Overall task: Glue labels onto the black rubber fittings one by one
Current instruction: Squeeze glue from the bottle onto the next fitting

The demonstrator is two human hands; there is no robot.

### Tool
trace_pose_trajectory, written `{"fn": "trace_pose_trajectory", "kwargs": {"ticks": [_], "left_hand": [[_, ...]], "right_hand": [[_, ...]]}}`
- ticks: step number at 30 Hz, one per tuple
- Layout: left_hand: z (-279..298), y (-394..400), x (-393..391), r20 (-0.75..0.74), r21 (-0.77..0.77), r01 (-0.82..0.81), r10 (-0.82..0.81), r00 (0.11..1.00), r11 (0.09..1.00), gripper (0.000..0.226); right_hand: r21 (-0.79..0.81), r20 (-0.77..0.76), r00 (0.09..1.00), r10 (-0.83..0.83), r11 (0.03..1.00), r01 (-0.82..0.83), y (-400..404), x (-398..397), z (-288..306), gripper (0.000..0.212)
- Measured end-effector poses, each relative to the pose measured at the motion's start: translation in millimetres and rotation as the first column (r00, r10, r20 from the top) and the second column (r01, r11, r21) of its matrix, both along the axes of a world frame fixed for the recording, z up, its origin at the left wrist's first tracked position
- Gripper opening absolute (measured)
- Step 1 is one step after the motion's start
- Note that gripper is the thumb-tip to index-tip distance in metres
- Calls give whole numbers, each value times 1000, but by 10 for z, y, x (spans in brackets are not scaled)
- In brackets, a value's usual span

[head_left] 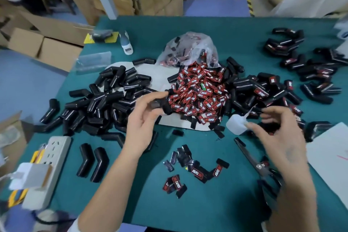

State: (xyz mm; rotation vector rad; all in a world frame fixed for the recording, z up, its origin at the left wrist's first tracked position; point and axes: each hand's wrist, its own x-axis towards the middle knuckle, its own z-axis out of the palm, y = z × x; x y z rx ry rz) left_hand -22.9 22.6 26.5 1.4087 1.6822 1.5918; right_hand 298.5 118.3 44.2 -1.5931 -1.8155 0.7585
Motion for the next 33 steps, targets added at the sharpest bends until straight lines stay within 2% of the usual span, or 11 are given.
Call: {"fn": "trace_pose_trajectory", "kwargs": {"ticks": [1,3,6,10,14,17,20,25,29,31,33], "left_hand": [[8,28,111,245,18,108,-109,963,994,26],[-6,76,244,499,84,217,-229,836,973,33],[-69,124,348,561,72,323,-307,769,943,41],[-241,103,357,531,31,368,-327,781,929,39],[-329,60,328,438,-29,370,-321,840,929,39],[-322,56,323,397,-51,339,-293,870,939,37],[-331,52,318,396,-59,318,-270,878,946,33],[-294,44,369,518,-23,281,-229,824,959,25],[-303,45,413,596,-30,316,-236,767,948,9],[-305,45,421,604,-80,348,-232,763,934,15],[-291,48,429,605,-132,397,-243,758,908,37]], "right_hand": [[-52,80,995,60,997,-56,-6,-14,-30,56],[-123,189,968,165,982,-143,-11,-80,-85,55],[-107,286,936,207,977,-184,5,-161,-147,36],[-70,305,934,185,983,-172,-9,-233,-208,21],[-62,-120,981,151,985,-159,-108,-390,-169,12],[-163,-461,872,163,951,-264,-201,-530,-170,13],[-245,-654,742,149,886,-394,-244,-590,-214,28],[-281,-692,699,181,824,-491,-280,-671,-249,47],[-254,-696,700,163,855,-452,-272,-697,-234,48],[-244,-682,711,170,864,-440,-263,-692,-222,42],[-245,-676,718,168,867,-434,-263,-697,-206,38]]}}
